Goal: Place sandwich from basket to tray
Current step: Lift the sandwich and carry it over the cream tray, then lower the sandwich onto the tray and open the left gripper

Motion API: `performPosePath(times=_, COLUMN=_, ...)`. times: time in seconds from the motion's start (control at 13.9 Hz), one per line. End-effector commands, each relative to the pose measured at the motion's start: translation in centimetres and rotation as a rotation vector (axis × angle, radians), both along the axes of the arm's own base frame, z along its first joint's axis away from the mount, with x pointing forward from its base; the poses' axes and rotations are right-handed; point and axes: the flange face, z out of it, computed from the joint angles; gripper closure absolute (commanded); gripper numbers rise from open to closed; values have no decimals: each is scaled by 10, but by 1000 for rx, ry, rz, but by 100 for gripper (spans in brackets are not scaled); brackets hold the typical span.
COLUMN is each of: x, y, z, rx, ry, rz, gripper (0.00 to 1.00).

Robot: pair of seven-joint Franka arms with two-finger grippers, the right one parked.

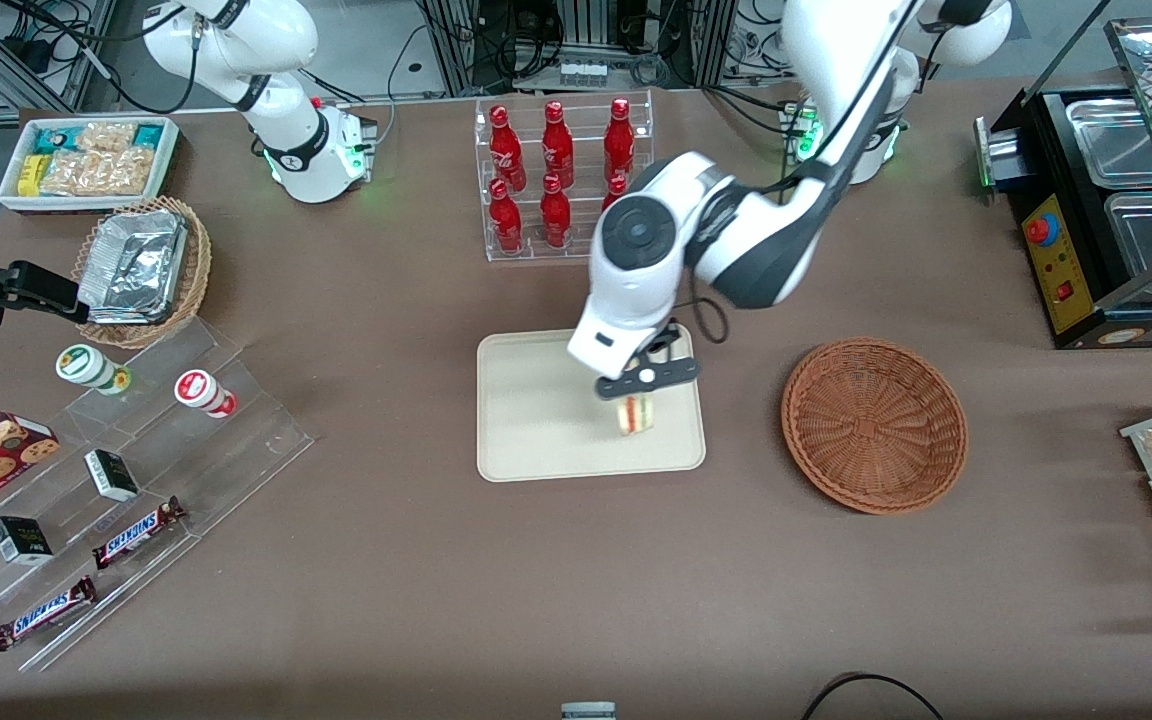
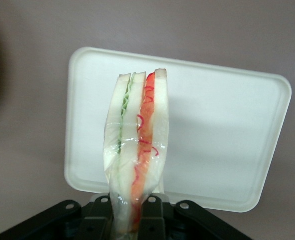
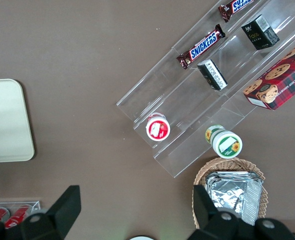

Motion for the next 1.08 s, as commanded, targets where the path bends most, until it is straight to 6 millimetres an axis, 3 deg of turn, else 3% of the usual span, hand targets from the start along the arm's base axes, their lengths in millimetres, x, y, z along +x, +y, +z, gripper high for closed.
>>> performPosePath(times=0.0, x=5, y=-31, z=-30, rx=-5, ry=-26, rz=-17, gripper=100)
performPosePath(times=0.36, x=-13, y=-51, z=-83, rx=52, ry=-33, rz=-83, gripper=100)
performPosePath(times=1.01, x=-30, y=-64, z=-126, rx=76, ry=-8, rz=-87, gripper=100)
